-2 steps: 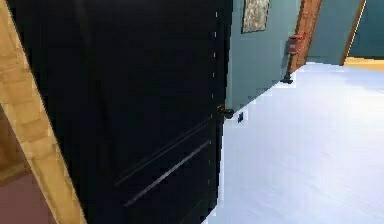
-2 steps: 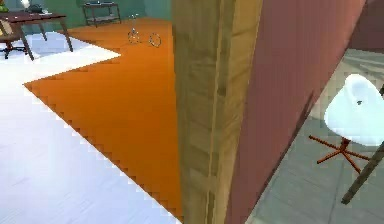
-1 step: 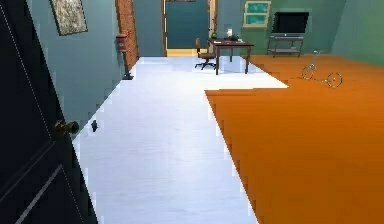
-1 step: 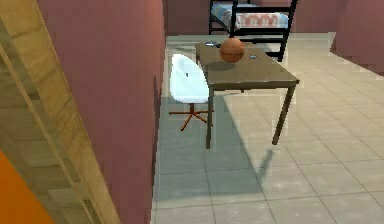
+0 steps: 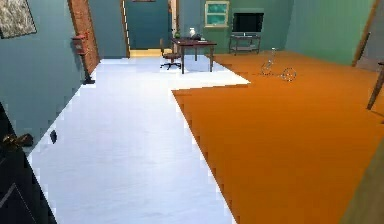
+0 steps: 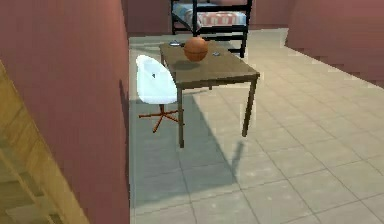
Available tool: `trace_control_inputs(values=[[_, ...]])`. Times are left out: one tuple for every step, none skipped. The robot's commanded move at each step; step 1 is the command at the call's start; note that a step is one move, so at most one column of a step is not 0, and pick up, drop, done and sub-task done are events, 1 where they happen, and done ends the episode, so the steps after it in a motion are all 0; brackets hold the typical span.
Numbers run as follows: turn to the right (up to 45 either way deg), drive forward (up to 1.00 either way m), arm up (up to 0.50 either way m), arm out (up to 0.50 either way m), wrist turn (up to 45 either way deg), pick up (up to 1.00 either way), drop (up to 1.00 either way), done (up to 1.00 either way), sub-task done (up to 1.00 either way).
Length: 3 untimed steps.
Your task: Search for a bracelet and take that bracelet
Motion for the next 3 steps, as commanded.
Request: trace_control_inputs(values=[[0.0, 0.55, 0.00, 0.00, 0.0, 0.00, 0.00, 0.00, 0.00], [45.0, 0.00, 0.00, 0.00, 0.0, 0.00, 0.00, 0.00, 0.00], [24.0, 0.00, 0.00, 0.00, 0.0, 0.00, 0.00, 0.00, 0.00]])
